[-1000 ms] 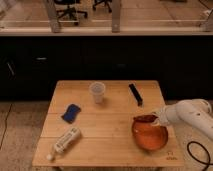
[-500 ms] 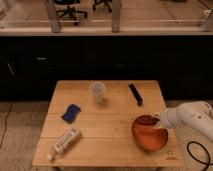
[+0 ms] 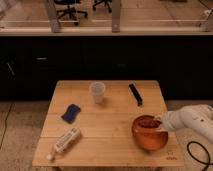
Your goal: Place the pepper in the ceramic bowl
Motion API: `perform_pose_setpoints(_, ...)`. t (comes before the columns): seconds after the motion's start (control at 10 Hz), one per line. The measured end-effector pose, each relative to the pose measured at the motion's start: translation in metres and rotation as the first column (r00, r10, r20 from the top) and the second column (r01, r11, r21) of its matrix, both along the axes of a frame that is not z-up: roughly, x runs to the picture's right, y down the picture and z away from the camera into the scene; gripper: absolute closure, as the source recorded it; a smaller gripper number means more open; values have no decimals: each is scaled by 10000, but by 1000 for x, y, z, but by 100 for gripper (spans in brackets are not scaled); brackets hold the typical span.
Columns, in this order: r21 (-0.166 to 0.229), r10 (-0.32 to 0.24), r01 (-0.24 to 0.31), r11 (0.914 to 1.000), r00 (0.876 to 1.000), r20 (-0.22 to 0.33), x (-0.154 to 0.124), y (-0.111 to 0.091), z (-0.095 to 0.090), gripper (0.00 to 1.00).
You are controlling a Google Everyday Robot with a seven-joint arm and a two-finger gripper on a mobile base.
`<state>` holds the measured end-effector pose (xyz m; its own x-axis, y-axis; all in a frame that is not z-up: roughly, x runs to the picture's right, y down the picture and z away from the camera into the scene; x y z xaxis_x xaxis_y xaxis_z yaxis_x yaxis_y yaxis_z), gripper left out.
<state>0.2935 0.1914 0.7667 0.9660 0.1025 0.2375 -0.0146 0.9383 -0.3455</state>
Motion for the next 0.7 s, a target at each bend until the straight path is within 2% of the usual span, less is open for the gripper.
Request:
perform_pose_setpoints(0.1, -65, -11, 11, 10000, 10000, -10, 0, 2, 0, 97)
perform_pose_setpoints(0.2, -271, -24, 25, 9996, 10000, 10, 1, 6, 1, 89)
perform_pose_setpoints(0.3, -334, -80, 83, 9994, 9999, 93, -1, 6, 1, 76)
perform_pose_setpoints(0.4, -346, -88, 93, 9994, 9999, 128, -1, 5, 1, 70)
perform_pose_setpoints(0.7, -416, -151, 162, 9990, 9995, 263, -1, 7, 1, 38)
